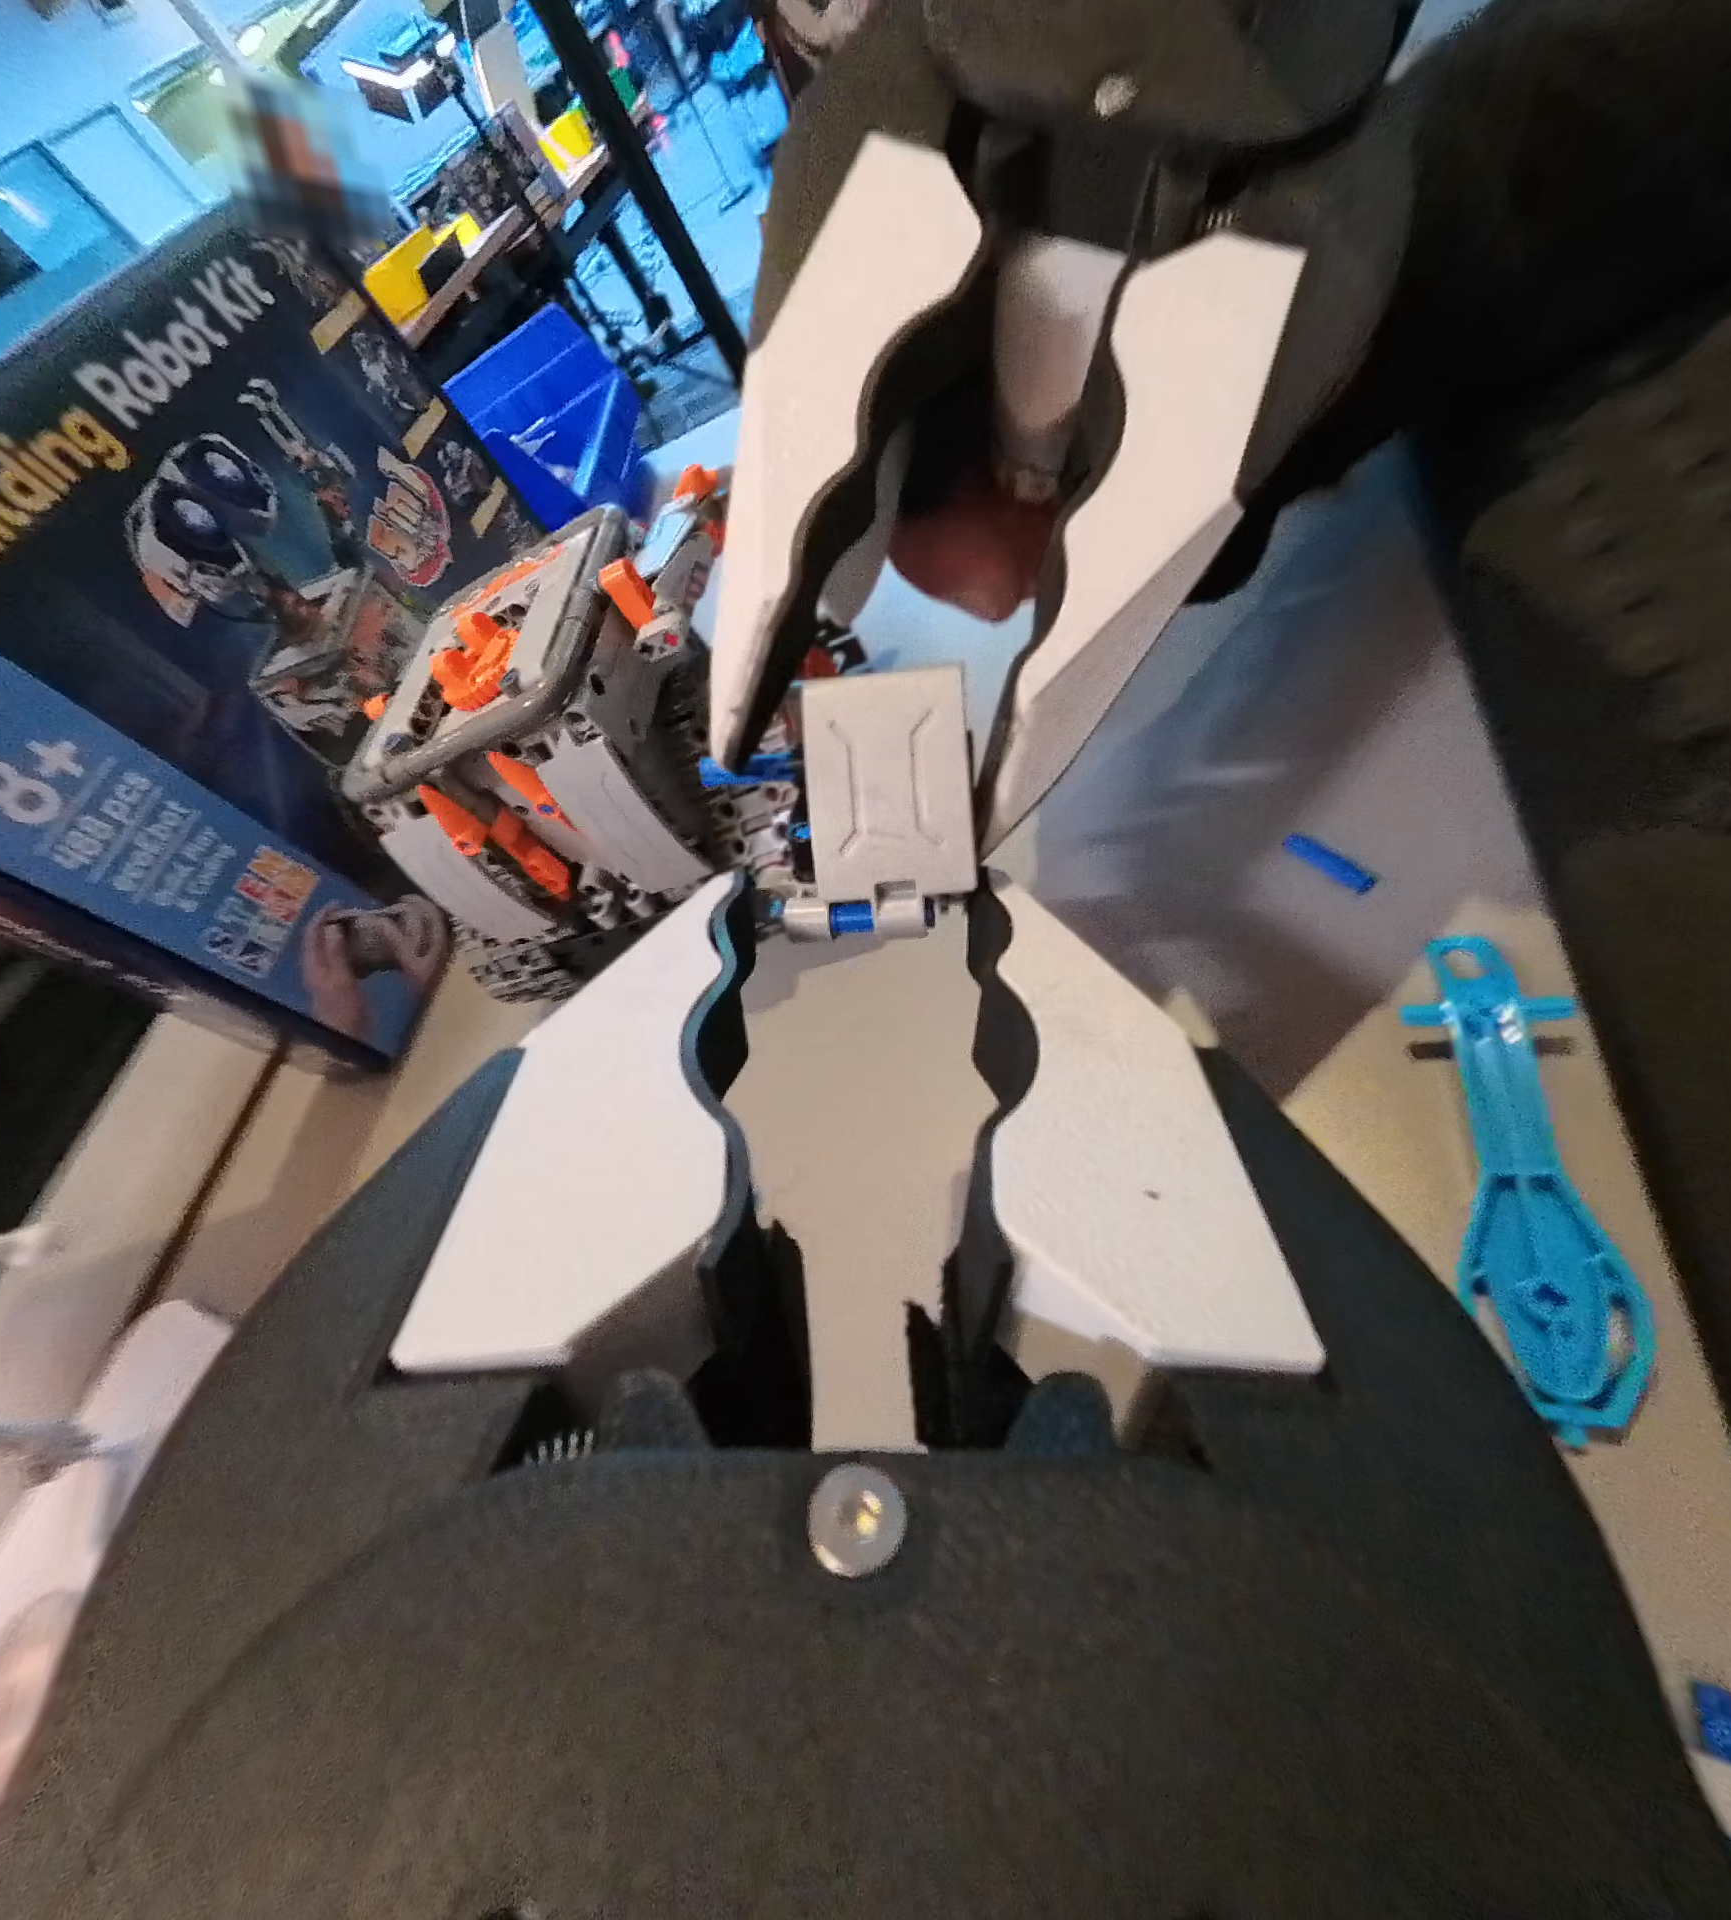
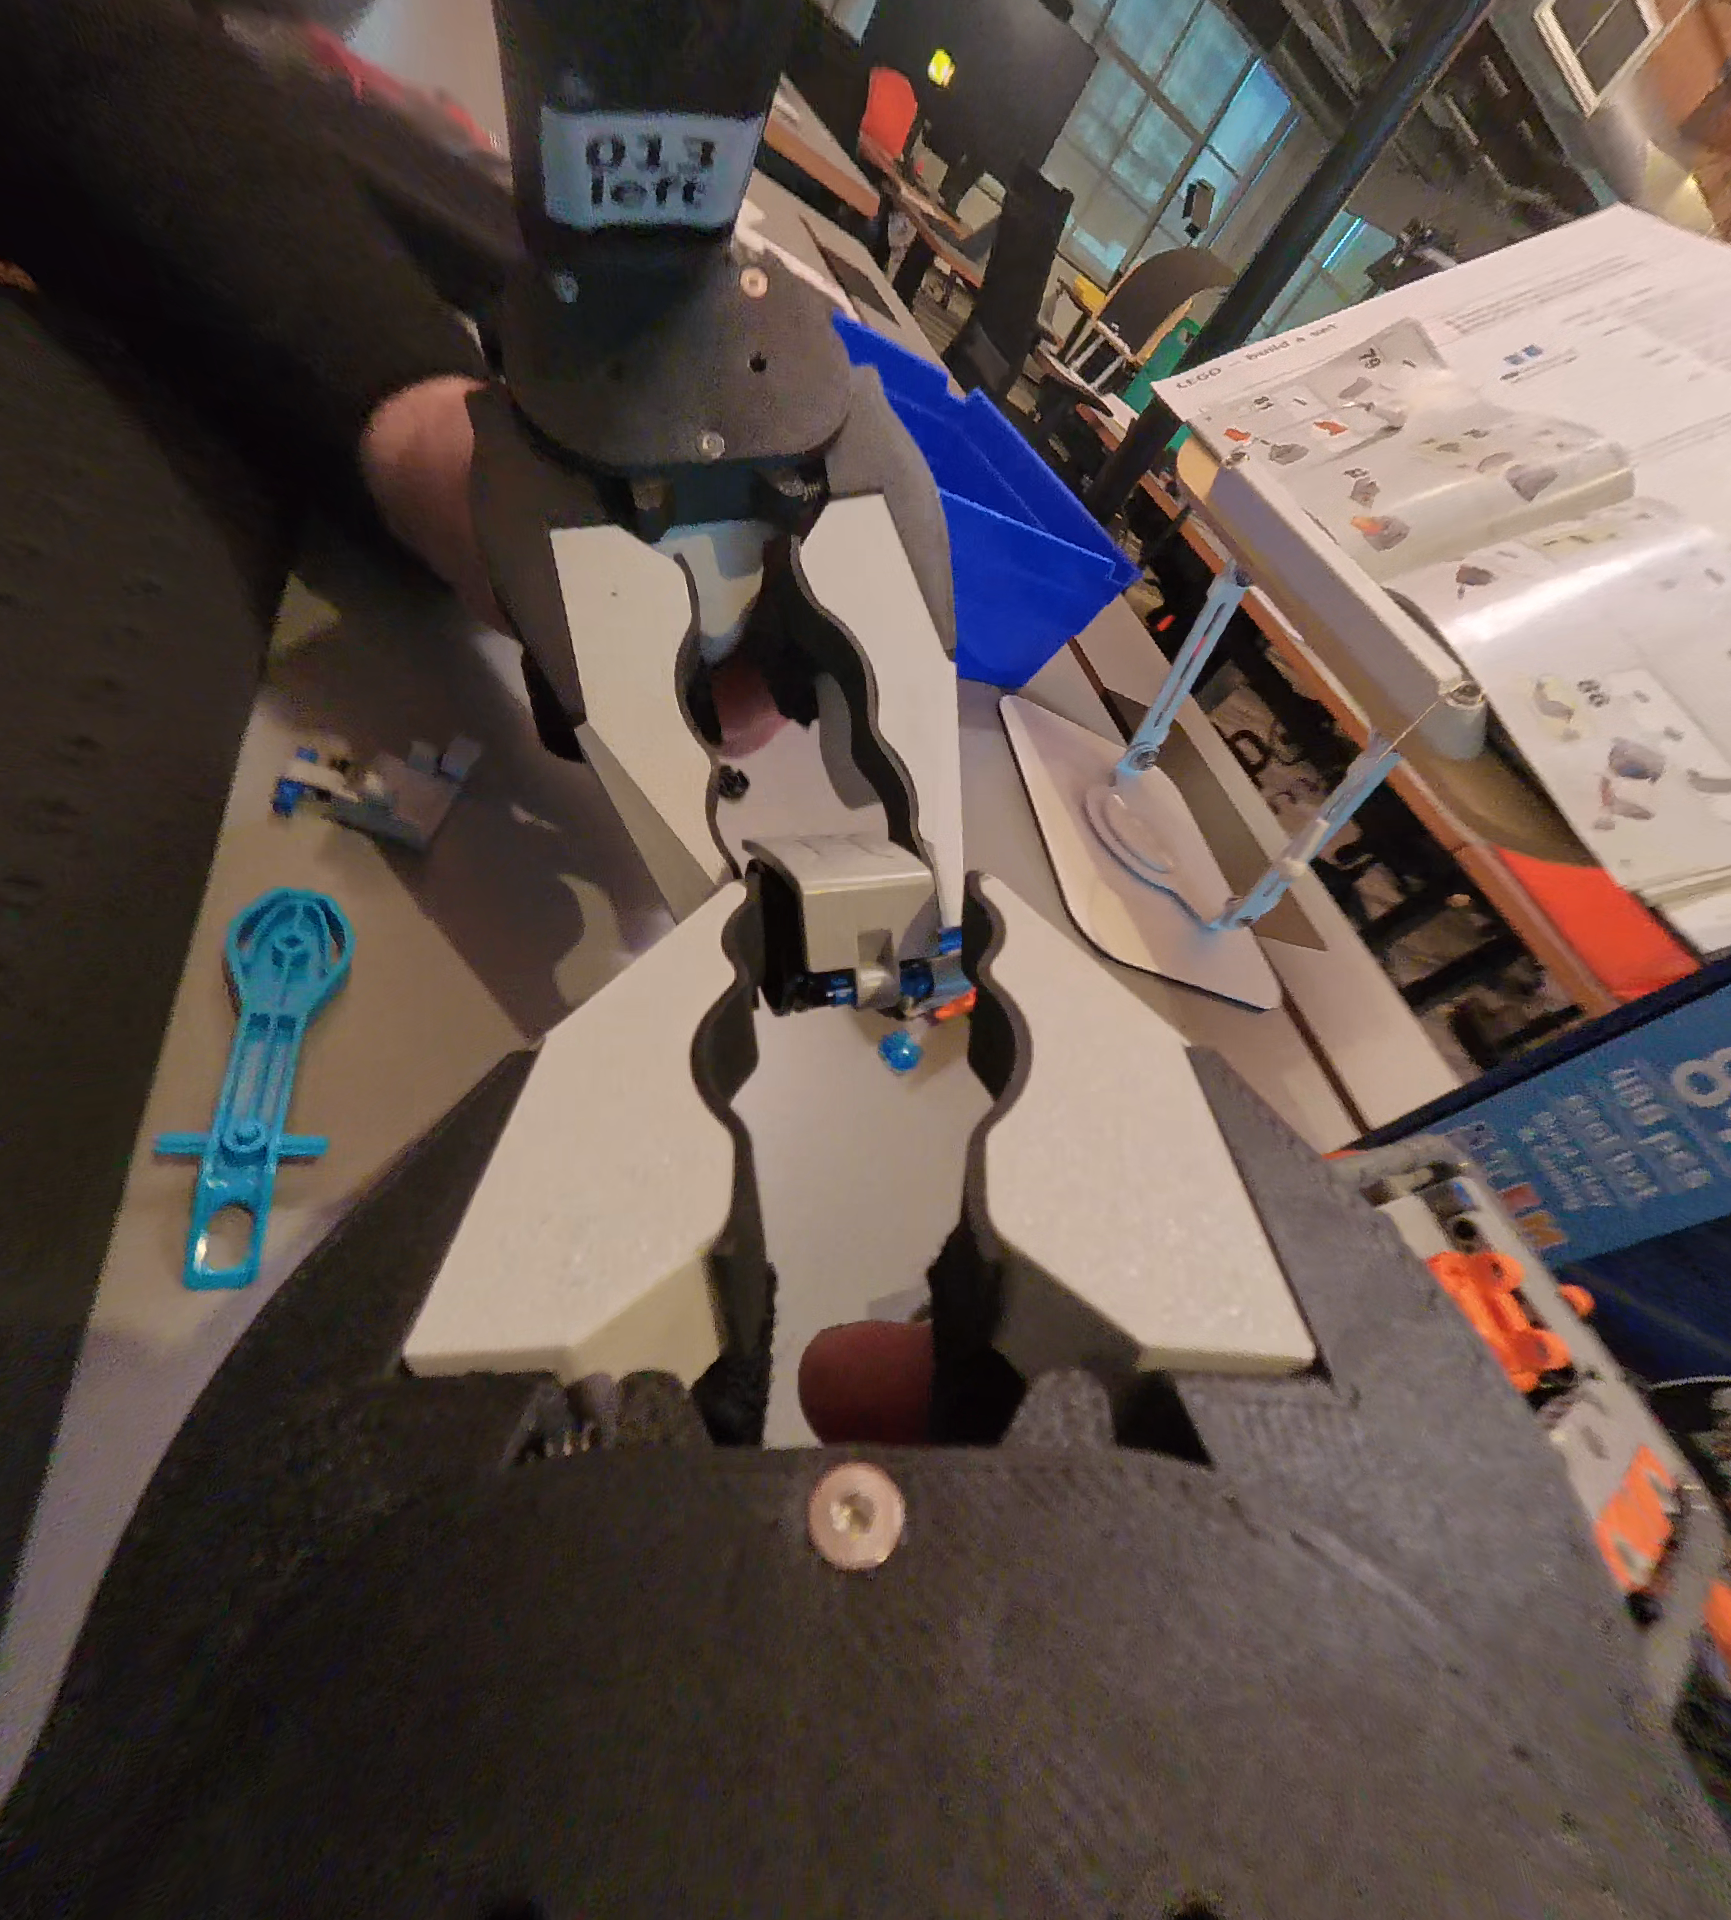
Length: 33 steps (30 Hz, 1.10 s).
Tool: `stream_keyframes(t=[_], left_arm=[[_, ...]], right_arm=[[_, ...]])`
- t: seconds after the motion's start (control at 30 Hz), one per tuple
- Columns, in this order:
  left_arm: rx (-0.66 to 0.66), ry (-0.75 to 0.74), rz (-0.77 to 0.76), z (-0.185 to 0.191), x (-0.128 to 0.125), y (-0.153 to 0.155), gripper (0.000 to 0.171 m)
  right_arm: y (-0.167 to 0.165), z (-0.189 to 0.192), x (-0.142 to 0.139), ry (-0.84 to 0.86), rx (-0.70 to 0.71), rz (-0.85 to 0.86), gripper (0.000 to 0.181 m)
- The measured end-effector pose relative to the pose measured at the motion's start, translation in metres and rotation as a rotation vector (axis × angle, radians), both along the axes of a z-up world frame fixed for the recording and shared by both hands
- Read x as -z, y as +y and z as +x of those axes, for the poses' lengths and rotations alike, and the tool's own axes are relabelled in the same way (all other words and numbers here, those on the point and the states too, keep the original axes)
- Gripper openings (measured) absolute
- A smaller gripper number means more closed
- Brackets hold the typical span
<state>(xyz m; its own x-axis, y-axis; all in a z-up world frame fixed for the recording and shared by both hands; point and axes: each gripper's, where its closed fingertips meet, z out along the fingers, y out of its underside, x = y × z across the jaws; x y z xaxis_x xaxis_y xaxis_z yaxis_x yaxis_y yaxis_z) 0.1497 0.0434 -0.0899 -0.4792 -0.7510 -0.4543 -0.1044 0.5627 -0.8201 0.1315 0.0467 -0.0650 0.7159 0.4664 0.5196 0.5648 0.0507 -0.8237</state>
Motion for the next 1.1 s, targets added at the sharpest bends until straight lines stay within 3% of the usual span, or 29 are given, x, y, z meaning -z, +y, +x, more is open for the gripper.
stream_keyframes(t=[0.13, 0.27, 0.57, 0.73, 0.87, 0.97, 1.1], left_arm=[[-0.042, -0.005, 0.243, 0.001, 0.012, 0.005, 0.039], [-0.057, 0.049, 0.364, 0.001, 0.027, 0.007, 0.040], [0.017, -0.023, 0.164, -0.003, 0.004, 0.005, 0.034], [0.021, -0.058, 0.143, -0.004, 0.000, 0.001, 0.029], [-0.013, -0.078, 0.126, -0.002, -0.005, 0.005, 0.041], [0.016, -0.080, 0.121, -0.005, -0.005, -0.001, 0.032], [0.006, -0.084, 0.146, -0.005, -0.004, 0.000, 0.031]], right_arm=[[-0.002, 0.001, 0.018, -0.219, 0.031, -0.011, 0.031], [-0.003, -0.001, 0.033, -0.353, 0.044, -0.036, 0.026], [-0.005, 0.010, 0.012, -0.124, 0.024, -0.016, 0.024], [-0.008, 0.008, 0.009, -0.092, -0.004, -0.013, 0.024], [-0.009, 0.008, 0.009, -0.093, -0.006, -0.014, 0.024], [-0.008, 0.009, 0.009, -0.093, -0.003, -0.020, 0.024], [-0.008, 0.009, 0.011, -0.121, 0.004, -0.019, 0.024]])
